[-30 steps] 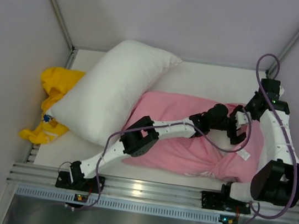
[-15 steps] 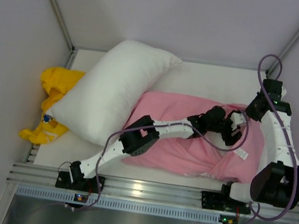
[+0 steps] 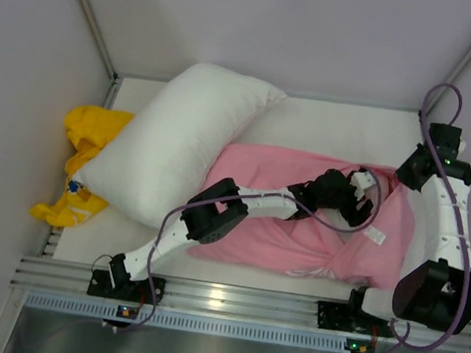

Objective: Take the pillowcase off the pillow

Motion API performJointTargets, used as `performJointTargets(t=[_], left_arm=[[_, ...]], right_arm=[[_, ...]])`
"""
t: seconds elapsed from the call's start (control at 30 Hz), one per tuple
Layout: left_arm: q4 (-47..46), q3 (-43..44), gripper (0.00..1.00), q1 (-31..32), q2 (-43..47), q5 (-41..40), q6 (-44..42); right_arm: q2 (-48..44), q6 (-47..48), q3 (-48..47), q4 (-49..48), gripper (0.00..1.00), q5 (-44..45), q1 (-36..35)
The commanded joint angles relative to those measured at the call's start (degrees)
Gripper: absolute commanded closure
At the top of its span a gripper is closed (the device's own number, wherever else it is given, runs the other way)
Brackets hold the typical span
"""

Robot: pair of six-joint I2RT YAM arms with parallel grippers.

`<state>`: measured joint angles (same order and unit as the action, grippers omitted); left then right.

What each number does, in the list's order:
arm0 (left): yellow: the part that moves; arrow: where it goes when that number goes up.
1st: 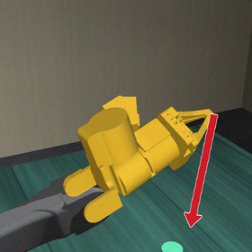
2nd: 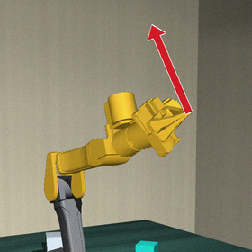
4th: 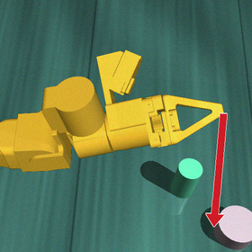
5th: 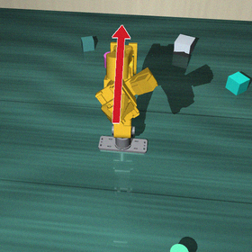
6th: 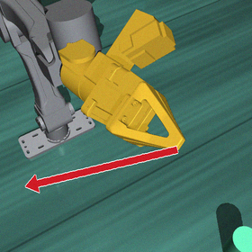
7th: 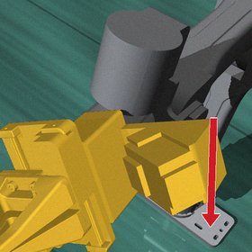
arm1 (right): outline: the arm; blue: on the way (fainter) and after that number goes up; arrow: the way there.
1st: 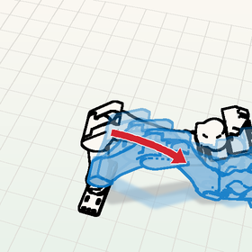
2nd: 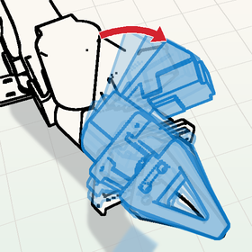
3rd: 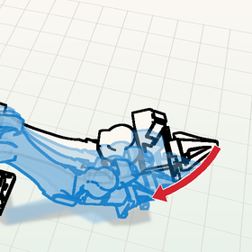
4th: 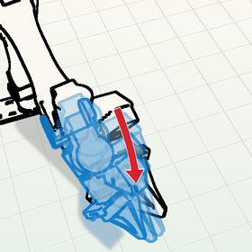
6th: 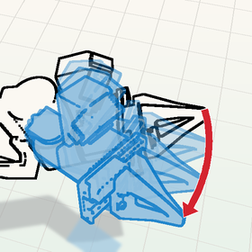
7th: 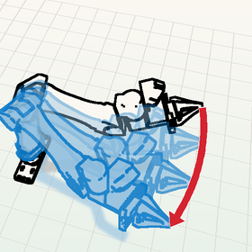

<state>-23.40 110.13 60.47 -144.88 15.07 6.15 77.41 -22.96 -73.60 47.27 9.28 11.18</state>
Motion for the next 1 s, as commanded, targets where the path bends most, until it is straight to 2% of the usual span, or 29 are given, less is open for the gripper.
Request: performJointTargets(t=[0.0, 0.07, 0.1, 0.13, 0.23, 0.4, 0.47, 0.67, 0.77, 0.87, 0.97], left_arm=[[16.0, 0.4, 0.26, -2.2, -4.4, -5.9, 0.6], [17.0, 1.8, 0.40, -2.2, -5.6, -3.6, 0.7], [17.3, 3.0, 0.64, -2.4, -6.1, -2.3, 0.5], [17.9, 3.4, 0.76, -2.4, -6.6, -1.5, 0.5], [18.2, 4.1, 1.00, -2.3, -8.0, 0.3, -0.1], [17.5, 2.1, 1.00, -3.0, -5.8, 0.3, -1.6], [11.4, -6.0, 1.00, -3.3, 0.5, -1.1, -1.2], [1.0, -24.8, 1.00, -4.9, 21.0, -5.9, -0.4], [-0.5, -29.6, 1.00, -5.6, 29.9, -5.3, -0.1], [-1.1, -35.0, 1.00, -5.7, 36.3, -5.0, 0.4], [-4.5, -39.7, 1.00, -6.1, 39.8, -5.9, 3.3]], right_arm=[[-2.7, 0.5, -2.8, -0.2, 1.00, 0.6, 1.6], [-2.4, 0.5, -2.6, -0.2, 1.00, 0.4, 1.5], [-2.4, 0.5, -2.5, -0.3, 1.00, 0.2, 1.6], [-2.5, 0.5, -2.5, -0.3, 1.00, 0.0, 1.6], [-2.4, 0.5, -2.7, -0.3, 1.00, 0.2, 1.6], [-2.2, 0.5, -2.9, -0.3, 1.00, 0.3, 1.5], [-1.9, 0.5, -2.3, -0.4, 1.00, 0.9, 1.5], [-0.7, -1.1, 3.4, -4.4, 1.00, 1.4, 1.6], [1.6, -1.5, 4.6, -5.4, 1.00, 0.8, 1.6], [2.7, -1.8, 5.6, -8.2, 1.00, -3.8, 1.1], [3.4, -1.5, 5.2, -8.3, 1.00, -3.5, 0.3]])
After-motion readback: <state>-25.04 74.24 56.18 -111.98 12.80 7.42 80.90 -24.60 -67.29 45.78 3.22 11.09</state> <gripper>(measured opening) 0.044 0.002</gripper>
